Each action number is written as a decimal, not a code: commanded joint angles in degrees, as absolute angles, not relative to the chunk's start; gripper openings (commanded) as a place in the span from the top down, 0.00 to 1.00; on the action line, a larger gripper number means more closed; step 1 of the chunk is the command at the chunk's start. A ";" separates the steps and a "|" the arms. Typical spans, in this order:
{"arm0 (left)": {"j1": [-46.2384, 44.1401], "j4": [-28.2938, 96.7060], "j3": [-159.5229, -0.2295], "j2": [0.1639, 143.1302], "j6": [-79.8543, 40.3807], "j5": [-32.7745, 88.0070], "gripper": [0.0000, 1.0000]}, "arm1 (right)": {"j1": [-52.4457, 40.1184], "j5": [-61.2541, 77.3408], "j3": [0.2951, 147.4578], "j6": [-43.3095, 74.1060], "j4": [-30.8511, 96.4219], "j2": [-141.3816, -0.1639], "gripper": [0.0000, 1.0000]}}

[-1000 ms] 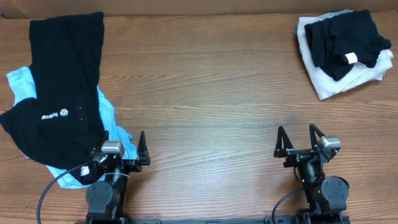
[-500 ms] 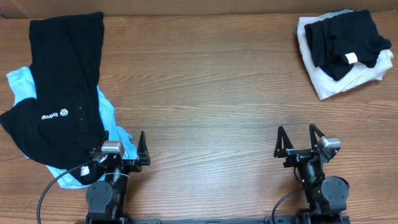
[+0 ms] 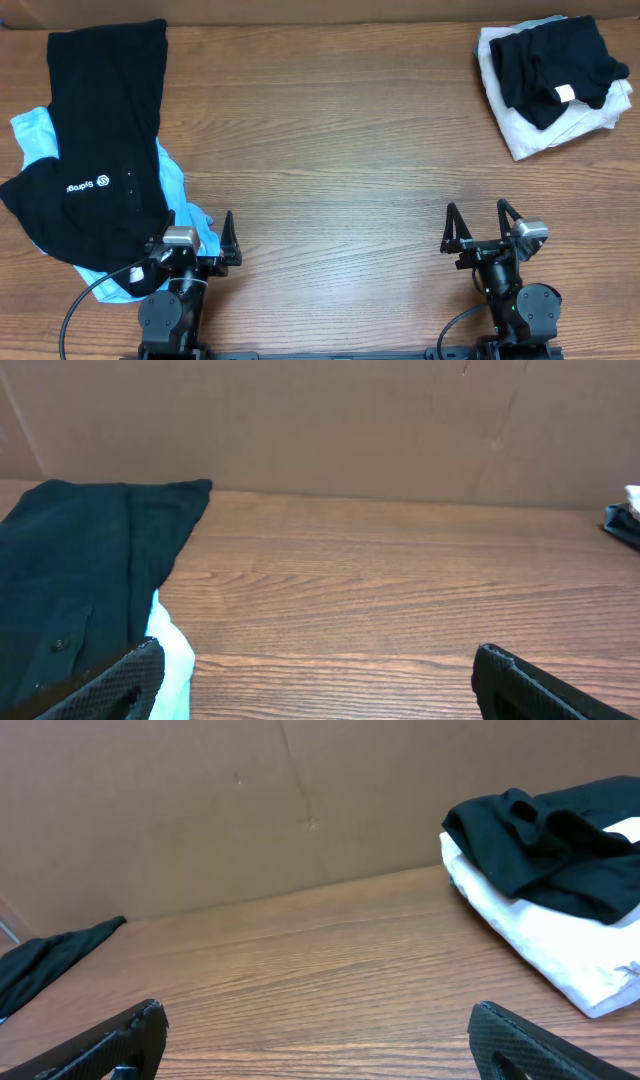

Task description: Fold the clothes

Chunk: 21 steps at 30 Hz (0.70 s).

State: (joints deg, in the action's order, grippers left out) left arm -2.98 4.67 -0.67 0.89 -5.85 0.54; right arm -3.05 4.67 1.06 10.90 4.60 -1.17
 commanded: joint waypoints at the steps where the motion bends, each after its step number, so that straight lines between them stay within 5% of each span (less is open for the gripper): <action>1: -2.63 4.45 -0.30 0.27 -5.56 -0.43 0.00 | -3.31 4.80 0.47 11.16 4.36 -0.60 0.00; 21: -2.63 4.34 -0.30 0.27 -5.58 -0.43 0.00 | -3.31 4.82 0.47 11.18 2.83 -0.60 0.00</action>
